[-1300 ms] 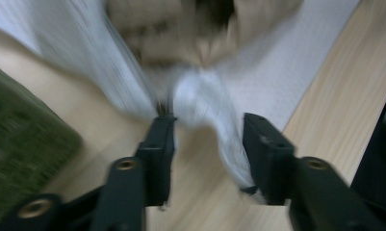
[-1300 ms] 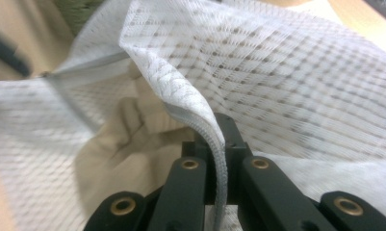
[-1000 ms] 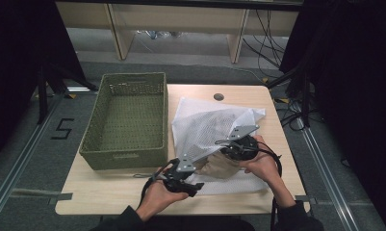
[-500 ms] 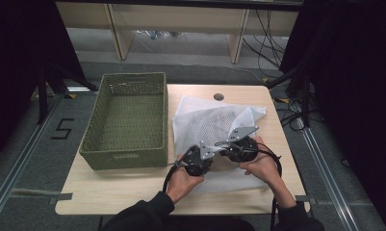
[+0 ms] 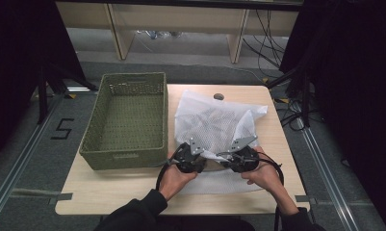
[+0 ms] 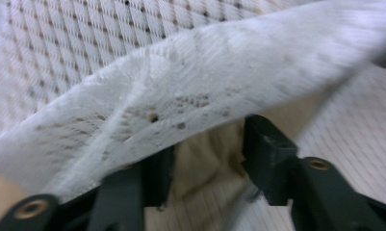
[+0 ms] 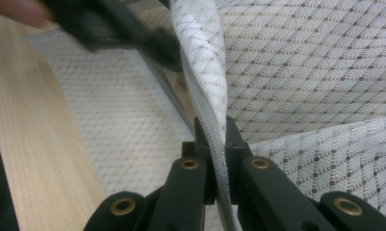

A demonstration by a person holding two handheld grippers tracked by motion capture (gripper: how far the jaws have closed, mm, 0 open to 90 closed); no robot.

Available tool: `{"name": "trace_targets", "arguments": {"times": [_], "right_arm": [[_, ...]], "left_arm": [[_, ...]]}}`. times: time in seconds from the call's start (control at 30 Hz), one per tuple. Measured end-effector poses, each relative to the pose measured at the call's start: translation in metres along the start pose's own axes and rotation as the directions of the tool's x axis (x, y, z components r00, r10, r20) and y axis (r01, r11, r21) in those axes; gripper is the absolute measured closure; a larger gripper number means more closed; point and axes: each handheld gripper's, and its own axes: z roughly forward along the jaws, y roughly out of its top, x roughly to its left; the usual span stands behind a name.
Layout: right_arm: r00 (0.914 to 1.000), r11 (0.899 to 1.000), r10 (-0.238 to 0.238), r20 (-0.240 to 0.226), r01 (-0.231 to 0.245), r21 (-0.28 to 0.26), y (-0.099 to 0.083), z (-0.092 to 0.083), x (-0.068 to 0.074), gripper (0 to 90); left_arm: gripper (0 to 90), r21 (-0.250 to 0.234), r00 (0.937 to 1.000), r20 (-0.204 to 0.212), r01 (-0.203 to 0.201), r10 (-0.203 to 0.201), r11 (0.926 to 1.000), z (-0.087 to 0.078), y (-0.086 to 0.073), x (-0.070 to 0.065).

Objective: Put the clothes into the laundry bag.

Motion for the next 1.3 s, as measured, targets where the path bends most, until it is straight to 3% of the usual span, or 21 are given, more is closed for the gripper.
{"name": "trace_targets", "arguments": {"times": [0.1, 0.13, 0.2, 0.3, 0.37, 0.43, 0.47, 0.6, 0.67, 0.7, 0.77, 0.8, 0.83, 0.9, 1.07, 1.13, 1.17, 1.23, 1.3], "right_arm": [[0.9999, 1.0, 0.003, 0.013, -0.003, 0.002, 0.0, 0.001, 0.0, 90.0], [0.9999, 1.0, -0.003, 0.015, 0.003, -0.001, 0.0, 0.001, 0.0, 90.0], [1.0, 1.0, -0.001, 0.006, 0.001, 0.016, 0.001, 0.0, 0.001, 90.0], [0.9997, 1.0, -0.026, 0.004, 0.026, 0.002, 0.001, 0.002, 0.0, 90.0], [0.9996, 1.0, -0.029, 0.0, 0.029, 0.002, 0.001, 0.002, 0.001, 90.0], [0.9998, 1.0, -0.016, 0.009, 0.016, 0.006, 0.001, -0.001, 0.003, 90.0], [0.9998, 1.0, -0.022, 0.003, 0.022, 0.015, 0.001, -0.002, 0.004, 90.0], [0.9987, 0.999, -0.046, -0.023, 0.047, 0.024, -0.002, -0.008, 0.013, 90.0], [0.9979, 0.998, -0.059, -0.026, 0.06, 0.029, -0.004, -0.008, 0.015, 90.0], [0.9986, 0.998, -0.044, -0.031, 0.045, 0.049, -0.01, -0.004, 0.02, 90.0], [0.9984, 0.997, -0.044, -0.037, 0.046, 0.063, -0.013, 0.0, 0.021, 90.0], [0.9988, 0.997, -0.032, -0.037, 0.035, 0.07, -0.017, 0.009, 0.019, 90.0], [0.9989, 0.997, -0.022, -0.041, 0.025, 0.068, -0.019, 0.012, 0.017, 90.0], [0.9988, 0.997, -0.022, -0.044, 0.025, 0.067, -0.019, 0.016, 0.016, 90.0], [0.9986, 0.996, -0.044, -0.03, 0.046, 0.083, -0.016, 0.024, 0.016, 89.9], [0.9988, 0.995, -0.043, -0.025, 0.045, 0.086, -0.015, 0.025, 0.016, 89.6], [0.9993, 0.996, -0.032, -0.022, 0.034, 0.088, -0.015, 0.027, 0.017, 89.4], [0.9987, 0.995, -0.049, -0.015, 0.051, 0.084, -0.014, 0.03, 0.016, 89.3], [0.9989, 0.995, -0.047, 0.006, 0.046, 0.083, -0.012, 0.032, 0.014, 89.3]], "left_arm": [[51.4, -0.024, 1.0, -0.003, 0.006, -0.006, 0.9997, -0.009, -0.004, -0.004], [51.4, 0.007, 0.9996, 0.021, -0.02, 0.02, 0.9998, -0.015, -0.006, -0.004], [54.6, 0.009, 0.9982, 0.058, 0.012, -0.013, 0.9999, -0.017, -0.009, -0.008], [71.3, 0.031, 0.9941, 0.104, 0.026, -0.029, 0.9992, -0.007, -0.01, -0.011], [75.4, 0.032, 0.9942, 0.104, 0.026, -0.03, 0.9991, -0.002, -0.009, -0.009], [86.5, 0.032, 0.9936, 0.086, 0.072, -0.074, 0.9969, 0.015, -0.004, 0.0], [88.7, 0.029, 0.995, 0.07, 0.069, -0.071, 0.9972, 0.02, -0.002, 0.003], [89.5, 0.007, 0.9956, 0.04, 0.085, -0.085, 0.9964, 0.027, 0.002, 0.006], [89.5, 0.008, 0.9959, 0.045, 0.078, -0.079, 0.9969, 0.027, 0.002, 0.005], [89.4, 0.012, 0.9954, 0.056, 0.077, -0.077, 0.997, 0.026, 0.0, 0.002], [86.0, 0.016, 0.9952, 0.067, 0.07, -0.071, 0.9974, 0.024, -0.002, 0.001], [81.9, 0.027, 0.9938, 0.084, 0.071, -0.073, 0.9971, 0.015, -0.007, -0.001], [76.1, 0.027, 0.9908, 0.108, 0.079, -0.081, 0.9965, 0.01, -0.01, -0.002], [64.8, 0.043, 0.99, 0.127, 0.057, -0.063, 0.9974, -0.001, -0.017, -0.004], [47.0, 0.057, 0.9896, 0.142, 0.011, -0.019, 0.9983, -0.019, -0.031, -0.012], [44.2, 0.064, 0.9896, 0.144, -0.007, -0.002, 0.9979, -0.02, -0.032, -0.016], [44.2, 0.07, 0.9868, 0.159, -0.041, 0.029, 0.9967, -0.021, -0.033, -0.018], [41.9, 0.083, 0.9816, 0.189, -0.046, 0.03, 0.9955, -0.018, -0.034, -0.024], [39.6, 0.095, 0.9742, 0.214, -0.092, 0.07, 0.9912, -0.015, -0.034, -0.03]]}}
